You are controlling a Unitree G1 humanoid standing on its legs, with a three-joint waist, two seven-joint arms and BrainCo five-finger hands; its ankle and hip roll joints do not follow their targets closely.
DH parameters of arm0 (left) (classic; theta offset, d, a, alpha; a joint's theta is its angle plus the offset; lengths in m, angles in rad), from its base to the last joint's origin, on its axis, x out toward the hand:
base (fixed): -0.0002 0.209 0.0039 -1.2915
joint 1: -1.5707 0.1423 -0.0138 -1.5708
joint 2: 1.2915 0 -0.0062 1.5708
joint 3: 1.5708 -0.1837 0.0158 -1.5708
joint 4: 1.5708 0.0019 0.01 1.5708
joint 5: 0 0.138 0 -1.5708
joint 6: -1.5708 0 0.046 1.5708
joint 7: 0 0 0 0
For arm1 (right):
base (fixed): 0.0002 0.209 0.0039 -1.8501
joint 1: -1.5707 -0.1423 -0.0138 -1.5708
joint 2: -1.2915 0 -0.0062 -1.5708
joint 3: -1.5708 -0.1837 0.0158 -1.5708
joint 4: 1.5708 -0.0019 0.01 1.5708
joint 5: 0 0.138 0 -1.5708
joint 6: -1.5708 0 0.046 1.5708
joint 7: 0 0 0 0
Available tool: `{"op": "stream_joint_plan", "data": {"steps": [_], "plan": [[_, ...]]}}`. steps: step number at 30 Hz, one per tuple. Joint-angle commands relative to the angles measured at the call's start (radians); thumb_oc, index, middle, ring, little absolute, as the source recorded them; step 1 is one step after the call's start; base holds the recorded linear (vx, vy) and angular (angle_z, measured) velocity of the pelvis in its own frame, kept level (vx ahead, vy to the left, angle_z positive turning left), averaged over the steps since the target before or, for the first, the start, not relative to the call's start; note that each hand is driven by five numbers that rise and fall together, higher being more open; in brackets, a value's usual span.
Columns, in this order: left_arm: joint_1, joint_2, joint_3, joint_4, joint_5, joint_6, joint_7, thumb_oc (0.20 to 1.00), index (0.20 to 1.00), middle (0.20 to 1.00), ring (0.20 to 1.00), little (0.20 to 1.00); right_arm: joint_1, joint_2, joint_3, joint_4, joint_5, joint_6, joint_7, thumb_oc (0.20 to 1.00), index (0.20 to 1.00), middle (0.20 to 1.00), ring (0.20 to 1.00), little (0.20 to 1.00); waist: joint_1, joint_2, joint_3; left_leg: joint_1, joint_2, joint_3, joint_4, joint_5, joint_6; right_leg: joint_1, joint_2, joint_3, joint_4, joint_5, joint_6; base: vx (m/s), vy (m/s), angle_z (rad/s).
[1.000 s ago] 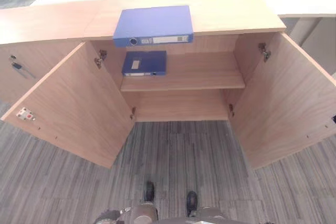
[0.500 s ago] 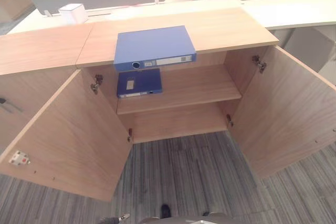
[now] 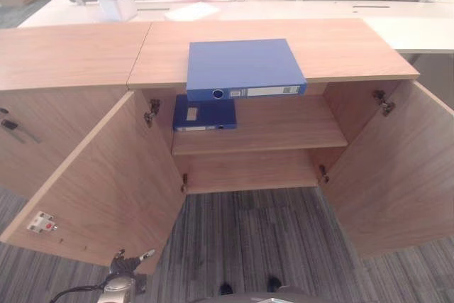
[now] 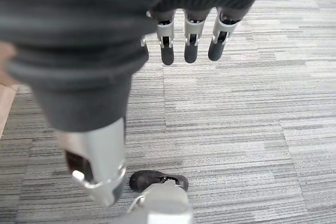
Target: Put the empty folder in the office cabinet
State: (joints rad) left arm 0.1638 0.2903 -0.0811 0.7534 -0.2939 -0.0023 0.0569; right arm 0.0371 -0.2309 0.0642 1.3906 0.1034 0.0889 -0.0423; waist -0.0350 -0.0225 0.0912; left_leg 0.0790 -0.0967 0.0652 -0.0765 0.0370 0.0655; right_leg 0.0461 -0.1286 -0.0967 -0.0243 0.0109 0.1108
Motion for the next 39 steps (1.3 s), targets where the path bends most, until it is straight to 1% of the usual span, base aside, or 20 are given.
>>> {"op": "stream_joint_plan", "data": {"steps": [1,2,5,7,9,12,14,17,18,19,21,22,23,26,29,31,35,36,37,39], "plan": [[-0.021,-0.004,0.021,-0.061,0.002,-0.039,-0.009,1.0,1.0,1.0,1.0,1.0,-0.022,-0.049,-0.013,0.017,0.045,-0.004,-0.027,1.0,1.0,1.0,1.0,1.0,0.014,0.011,0.031,-0.011,0.09,0.001,-0.011,-0.07,-0.079,0.027,0.035,-0.02,-0.052,-0.006,0.004,0.03,-0.028,0.07],[-0.009,-0.006,0.021,-0.119,0.009,-0.039,-0.01,1.0,1.0,1.0,1.0,1.0,-0.026,-0.044,-0.015,0.009,0.052,-0.005,-0.028,1.0,1.0,1.0,1.0,1.0,0.014,0.009,0.031,-0.008,0.093,0.002,-0.011,-0.074,-0.082,0.031,0.035,-0.016,-0.056,-0.008,0.004,0.03,-0.023,0.07],[0.009,-0.006,0.029,-0.197,0.003,-0.043,-0.013,1.0,1.0,1.0,1.0,1.0,-0.023,-0.036,-0.011,0.004,0.052,-0.003,-0.027,1.0,1.0,1.0,1.0,1.0,0.016,0.009,0.029,-0.002,0.096,0.006,-0.011,-0.079,-0.085,0.042,0.035,-0.014,-0.063,-0.012,0.004,0.03,-0.019,-0.03],[0.009,-0.006,0.029,-0.197,0.003,-0.043,-0.013,1.0,1.0,1.0,1.0,1.0,-0.023,-0.036,-0.011,0.004,0.052,-0.003,-0.027,1.0,1.0,1.0,1.0,1.0,0.016,0.009,0.029,-0.002,0.096,0.006,-0.011,-0.079,-0.085,0.042,0.035,-0.014,-0.063,-0.012,0.004,0.02,-0.009,-0.05],[0.021,-0.009,0.028,-0.28,0.006,-0.045,-0.011,1.0,1.0,1.0,1.0,1.0,-0.015,-0.024,-0.002,0.008,0.042,0.0,-0.024,1.0,1.0,1.0,1.0,1.0,0.015,0.008,0.025,0.007,0.1,0.007,-0.011,-0.085,-0.088,0.049,0.036,-0.013,-0.063,-0.019,0.005,0.05,-0.022,-0.04],[0.022,-0.012,0.03,-0.29,0.007,-0.046,-0.01,1.0,1.0,1.0,1.0,1.0,-0.013,-0.021,0.0,0.011,0.04,0.0,-0.023,1.0,1.0,1.0,1.0,1.0,0.014,0.008,0.024,0.01,0.1,0.007,-0.011,-0.087,-0.088,0.052,0.036,-0.014,-0.063,-0.021,0.005,0.01,-0.007,0.0],[0.024,-0.009,0.04,-0.355,0.04,-0.052,0.009,1.0,1.0,1.0,1.0,1.0,-0.005,-0.016,0.0,0.015,0.035,0.002,-0.026,1.0,1.0,1.0,1.0,1.0,0.014,0.009,0.022,0.014,0.102,0.006,-0.011,-0.091,-0.089,0.058,0.036,-0.015,-0.063,-0.025,0.004,0.02,-0.009,-0.01],[0.021,0.011,0.044,-0.396,0.148,-0.038,0.022,1.0,1.0,1.0,1.0,1.0,0.0,-0.013,-0.001,0.02,0.032,0.006,-0.028,1.0,1.0,1.0,1.0,1.0,0.013,0.009,0.018,0.021,0.105,0.007,-0.011,-0.095,-0.09,0.063,0.037,-0.015,-0.063,-0.028,0.005,0.01,-0.002,0.0],[0.013,0.036,0.067,-0.447,0.246,-0.039,0.058,1.0,1.0,1.0,1.0,1.0,-0.001,-0.012,-0.004,0.023,0.032,0.01,-0.032,1.0,1.0,1.0,1.0,1.0,0.014,0.01,0.016,0.025,0.106,0.007,-0.011,-0.098,-0.092,0.067,0.036,-0.016,-0.063,-0.03,0.005,0.0,0.0,0.0],[0.015,0.036,0.068,-0.449,0.248,-0.037,0.058,1.0,1.0,1.0,1.0,1.0,-0.001,-0.011,-0.003,0.023,0.032,0.01,-0.032,1.0,1.0,1.0,1.0,1.0,0.013,0.009,0.017,0.025,0.105,0.007,-0.011,-0.098,-0.092,0.068,0.036,-0.016,-0.063,-0.03,0.005,0.0,0.0,0.0],[0.021,0.055,0.087,-0.51,0.358,-0.051,0.122,1.0,1.0,1.0,1.0,1.0,-0.001,-0.007,-0.003,0.023,0.038,0.008,-0.041,1.0,1.0,1.0,1.0,1.0,0.017,0.007,0.015,0.03,0.107,0.006,-0.011,-0.101,-0.093,0.073,0.036,-0.016,-0.063,-0.033,0.006,0.02,-0.01,0.01],[0.022,0.073,0.104,-0.55,0.446,-0.066,0.194,1.0,1.0,1.0,1.0,1.0,-0.001,-0.006,-0.001,0.025,0.045,0.004,-0.053,1.0,1.0,1.0,1.0,1.0,0.02,0.004,0.012,0.033,0.108,0.005,-0.011,-0.104,-0.094,0.077,0.036,-0.017,-0.063,-0.035,0.006,0.03,-0.02,0.0],[0.023,0.084,0.118,-0.571,0.486,-0.072,0.231,1.0,1.0,1.0,1.0,1.0,0.001,-0.006,-0.001,0.027,0.047,0.001,-0.058,1.0,1.0,1.0,1.0,1.0,0.021,0.003,0.011,0.035,0.109,0.006,-0.011,-0.105,-0.095,0.079,0.035,-0.017,-0.063,-0.037,0.006,0.0,0.0,0.0],[0.025,0.092,0.131,-0.591,0.52,-0.075,0.256,1.0,1.0,1.0,1.0,1.0,0.001,-0.004,0.001,0.031,0.049,-0.001,-0.061,1.0,1.0,1.0,1.0,1.0,0.021,0.0,0.01,0.038,0.109,0.007,-0.011,-0.106,-0.096,0.082,0.035,-0.018,-0.063,-0.038,0.007,0.0,0.0,0.0],[-0.002,0.156,0.179,-0.667,0.669,-0.085,0.358,1.0,1.0,1.0,1.0,1.0,0.002,-0.005,0.006,0.04,0.038,-0.009,-0.074,1.0,1.0,1.0,1.0,1.0,0.02,-0.001,0.006,0.045,0.113,0.011,-0.011,-0.11,-0.102,0.087,0.034,-0.02,-0.063,-0.039,0.009,0.0,0.0,0.0],[-0.014,0.175,0.183,-0.673,0.703,-0.081,0.371,1.0,1.0,1.0,1.0,1.0,0.0,-0.004,0.007,0.041,0.036,-0.011,-0.076,1.0,1.0,1.0,1.0,1.0,0.019,-0.003,0.004,0.047,0.113,0.013,-0.011,-0.111,-0.103,0.089,0.034,-0.019,-0.063,-0.039,0.009,0.0,0.0,0.0],[-0.064,0.255,0.188,-0.697,0.831,-0.059,0.416,1.0,1.0,1.0,1.0,1.0,-0.007,-0.008,0.015,0.043,0.028,-0.015,-0.079,1.0,1.0,1.0,1.0,1.0,0.013,0.0,-0.002,0.052,0.115,0.015,-0.011,-0.114,-0.107,0.095,0.034,-0.017,-0.063,-0.037,0.011,0.0,0.0,0.0],[-0.091,0.308,0.179,-0.689,0.898,-0.041,0.423,1.0,1.0,1.0,1.0,1.0,-0.007,-0.016,0.019,0.043,0.022,-0.016,-0.078,1.0,1.0,1.0,1.0,1.0,0.006,0.003,-0.006,0.055,0.116,0.018,-0.011,-0.115,-0.108,0.097,0.034,-0.014,-0.063,-0.037,0.011,0.0,0.0,0.0],[-0.106,0.335,0.174,-0.689,0.935,-0.033,0.425,1.0,1.0,1.0,1.0,1.0,-0.007,-0.018,0.022,0.044,0.019,-0.019,-0.077,1.0,1.0,1.0,1.0,1.0,0.002,0.005,-0.008,0.057,0.117,0.022,-0.011,-0.116,-0.11,0.097,0.034,-0.014,-0.063,-0.036,0.012,0.0,0.0,0.0],[-0.121,0.353,0.168,-0.682,0.965,-0.027,0.428,1.0,1.0,1.0,1.0,1.0,-0.006,-0.019,0.024,0.045,0.017,-0.02,-0.075,1.0,1.0,1.0,1.0,1.0,0.0,0.006,-0.01,0.059,0.118,0.025,-0.011,-0.118,-0.111,0.097,0.035,-0.014,-0.063,-0.036,0.012,0.0,0.0,0.0]]}}
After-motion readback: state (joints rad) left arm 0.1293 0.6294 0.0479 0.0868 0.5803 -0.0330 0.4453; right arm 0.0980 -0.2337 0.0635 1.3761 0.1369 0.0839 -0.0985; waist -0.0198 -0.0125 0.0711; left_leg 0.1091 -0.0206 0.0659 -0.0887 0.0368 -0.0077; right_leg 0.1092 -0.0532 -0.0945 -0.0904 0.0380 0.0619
